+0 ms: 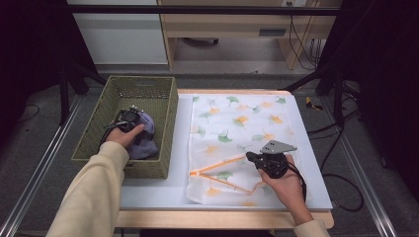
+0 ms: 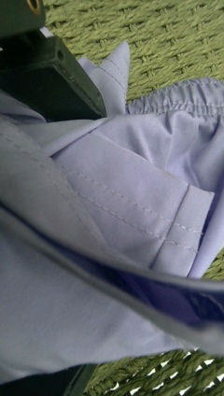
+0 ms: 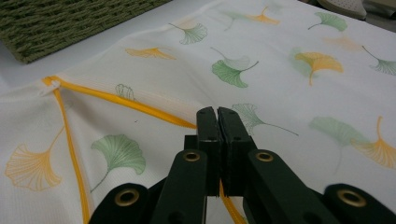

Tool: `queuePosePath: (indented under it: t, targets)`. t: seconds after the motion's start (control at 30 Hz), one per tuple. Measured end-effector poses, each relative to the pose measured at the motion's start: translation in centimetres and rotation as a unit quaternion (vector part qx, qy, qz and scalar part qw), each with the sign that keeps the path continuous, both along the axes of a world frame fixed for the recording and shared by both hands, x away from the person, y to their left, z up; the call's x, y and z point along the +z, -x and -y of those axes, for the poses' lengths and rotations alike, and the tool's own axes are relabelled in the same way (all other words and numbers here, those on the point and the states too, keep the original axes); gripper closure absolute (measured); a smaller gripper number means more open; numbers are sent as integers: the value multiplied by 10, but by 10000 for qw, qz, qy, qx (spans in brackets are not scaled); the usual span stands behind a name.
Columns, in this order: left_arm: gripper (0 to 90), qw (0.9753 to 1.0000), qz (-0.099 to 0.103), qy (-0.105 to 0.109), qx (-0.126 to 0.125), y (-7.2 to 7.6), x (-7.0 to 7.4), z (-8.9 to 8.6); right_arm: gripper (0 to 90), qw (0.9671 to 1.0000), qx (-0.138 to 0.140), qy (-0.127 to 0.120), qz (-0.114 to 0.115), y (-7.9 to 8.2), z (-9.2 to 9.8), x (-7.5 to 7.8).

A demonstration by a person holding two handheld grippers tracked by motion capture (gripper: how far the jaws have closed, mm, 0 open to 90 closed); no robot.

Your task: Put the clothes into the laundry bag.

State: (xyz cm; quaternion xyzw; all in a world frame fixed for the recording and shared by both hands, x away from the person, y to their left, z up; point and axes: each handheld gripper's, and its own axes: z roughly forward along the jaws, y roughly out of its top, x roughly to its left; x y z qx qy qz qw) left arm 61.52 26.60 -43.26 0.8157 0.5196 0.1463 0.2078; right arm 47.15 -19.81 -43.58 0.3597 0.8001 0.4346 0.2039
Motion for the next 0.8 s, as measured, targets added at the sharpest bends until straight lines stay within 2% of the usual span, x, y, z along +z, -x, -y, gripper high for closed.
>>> queuePosePath:
  t: [0.07,0.27,0.5,0.63,0.73,0.8]
  targets:
    - [4,10000,-44,-25,-85,-1,-2,-1,887,10000,11,-10,1,0,0,0]
    - [3,9999,-95,13,-45,-3,-4,-1,887,10000,5,-15,-1,0,0,0]
    - [79,9998,-177,-104,-22,-4,-4,1,887,10000,-3,11,-1,0,-1,0]
    - [280,9994,-285,-160,-88,-4,0,1,887,10000,-2,20,12,0,-1,0]
    - [449,9991,-249,-224,-240,-1,3,1,887,10000,-8,13,11,0,-1,0]
    - [527,9992,-206,-238,-249,0,5,1,887,10000,-12,18,-2,0,-1,0]
